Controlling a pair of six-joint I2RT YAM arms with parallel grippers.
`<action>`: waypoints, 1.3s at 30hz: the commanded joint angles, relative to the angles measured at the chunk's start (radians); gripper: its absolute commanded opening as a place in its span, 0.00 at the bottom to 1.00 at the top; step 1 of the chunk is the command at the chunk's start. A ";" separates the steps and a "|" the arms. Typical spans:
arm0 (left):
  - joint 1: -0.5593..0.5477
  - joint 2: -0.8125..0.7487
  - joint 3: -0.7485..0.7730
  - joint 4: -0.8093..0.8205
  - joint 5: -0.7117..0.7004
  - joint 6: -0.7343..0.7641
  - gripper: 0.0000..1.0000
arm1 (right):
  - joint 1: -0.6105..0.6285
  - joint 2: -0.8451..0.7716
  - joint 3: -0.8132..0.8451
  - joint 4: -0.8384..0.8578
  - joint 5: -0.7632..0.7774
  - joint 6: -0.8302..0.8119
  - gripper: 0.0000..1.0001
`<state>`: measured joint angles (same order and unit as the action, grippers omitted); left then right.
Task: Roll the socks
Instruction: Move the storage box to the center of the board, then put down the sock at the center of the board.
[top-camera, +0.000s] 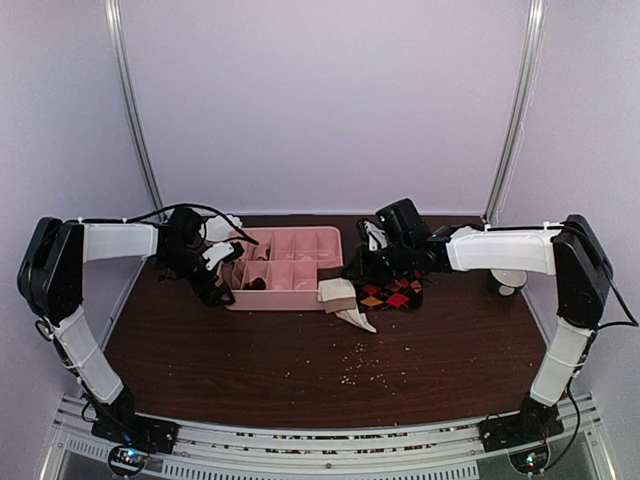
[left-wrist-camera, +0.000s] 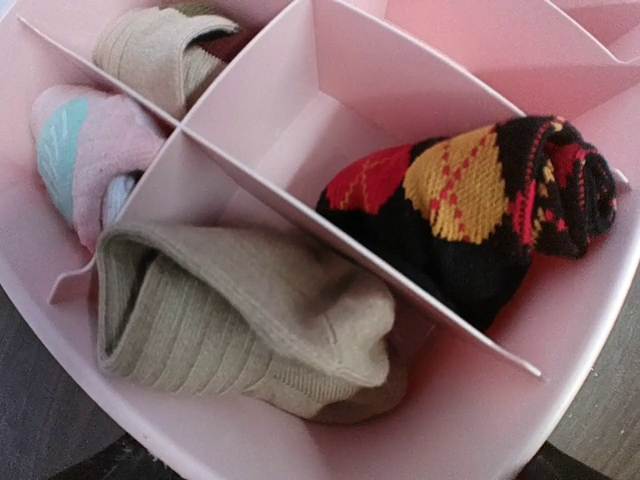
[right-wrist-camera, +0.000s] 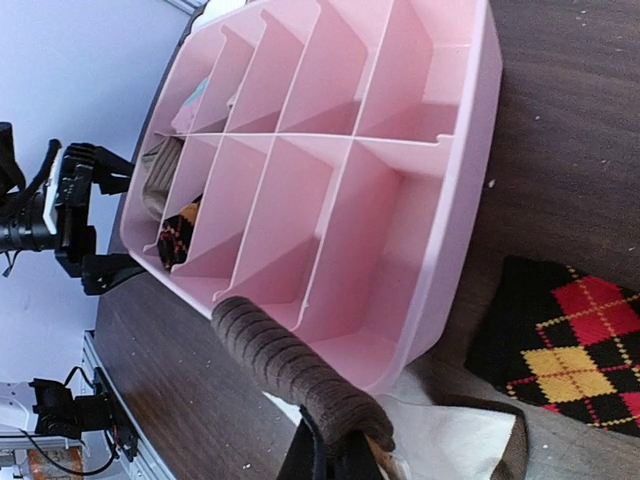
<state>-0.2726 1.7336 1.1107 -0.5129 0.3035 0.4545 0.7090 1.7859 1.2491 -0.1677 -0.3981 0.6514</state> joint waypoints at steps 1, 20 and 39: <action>-0.012 0.013 0.057 0.035 0.042 -0.021 0.98 | -0.017 0.027 0.057 -0.070 0.067 -0.051 0.00; -0.011 -0.347 0.071 -0.339 0.210 0.136 0.98 | 0.087 -0.135 0.187 -0.102 0.110 -0.094 0.00; -0.077 -0.376 -0.042 -0.380 0.219 0.243 0.98 | 0.348 0.056 -0.302 0.369 -0.048 0.279 0.00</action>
<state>-0.2981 1.3731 1.0935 -0.8841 0.5156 0.6472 1.0351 1.8423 0.9932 0.0219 -0.4309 0.8089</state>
